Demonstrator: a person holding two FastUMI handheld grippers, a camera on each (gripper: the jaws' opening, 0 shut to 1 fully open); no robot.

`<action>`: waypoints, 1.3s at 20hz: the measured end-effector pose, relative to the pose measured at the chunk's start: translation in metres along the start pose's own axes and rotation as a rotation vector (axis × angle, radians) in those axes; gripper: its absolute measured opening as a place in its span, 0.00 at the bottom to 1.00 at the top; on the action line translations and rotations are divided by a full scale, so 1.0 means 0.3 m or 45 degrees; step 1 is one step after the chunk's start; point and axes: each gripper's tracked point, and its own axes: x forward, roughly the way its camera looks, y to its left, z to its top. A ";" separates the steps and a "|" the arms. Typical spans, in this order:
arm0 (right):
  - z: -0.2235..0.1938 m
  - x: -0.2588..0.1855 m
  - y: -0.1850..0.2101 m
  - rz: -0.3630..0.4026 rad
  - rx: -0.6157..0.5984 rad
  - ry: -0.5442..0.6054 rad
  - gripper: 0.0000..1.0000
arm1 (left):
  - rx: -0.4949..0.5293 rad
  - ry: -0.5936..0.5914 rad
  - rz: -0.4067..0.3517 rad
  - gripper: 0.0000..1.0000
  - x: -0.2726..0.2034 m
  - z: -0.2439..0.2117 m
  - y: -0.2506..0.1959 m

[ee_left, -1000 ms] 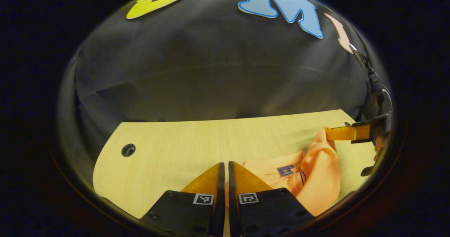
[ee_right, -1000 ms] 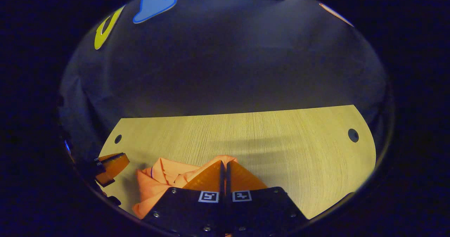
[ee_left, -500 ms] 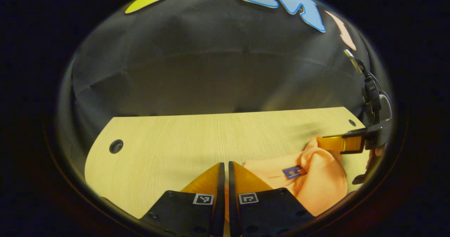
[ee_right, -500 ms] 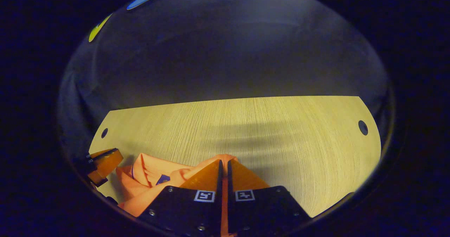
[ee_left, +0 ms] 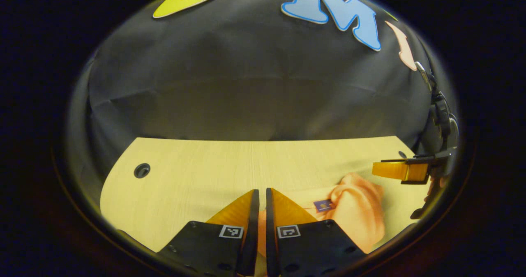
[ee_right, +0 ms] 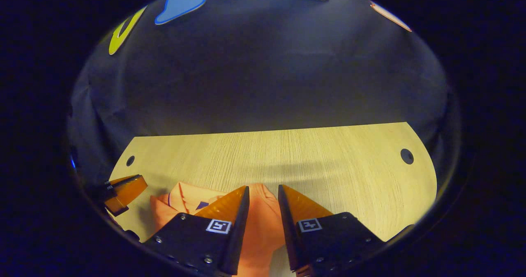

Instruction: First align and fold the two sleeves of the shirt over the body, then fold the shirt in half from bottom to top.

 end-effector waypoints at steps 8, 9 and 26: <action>0.051 -0.534 0.078 0.046 -0.098 -0.171 0.45 | 0.012 -0.169 -0.019 0.27 -0.502 0.168 -0.061; 0.050 -0.600 0.089 0.050 -0.106 -0.197 0.45 | 0.013 -0.191 -0.023 0.26 -0.564 0.184 -0.077; -0.231 -1.124 0.128 0.110 -0.097 -0.260 0.45 | 0.018 -0.259 -0.077 0.22 -1.190 0.072 -0.201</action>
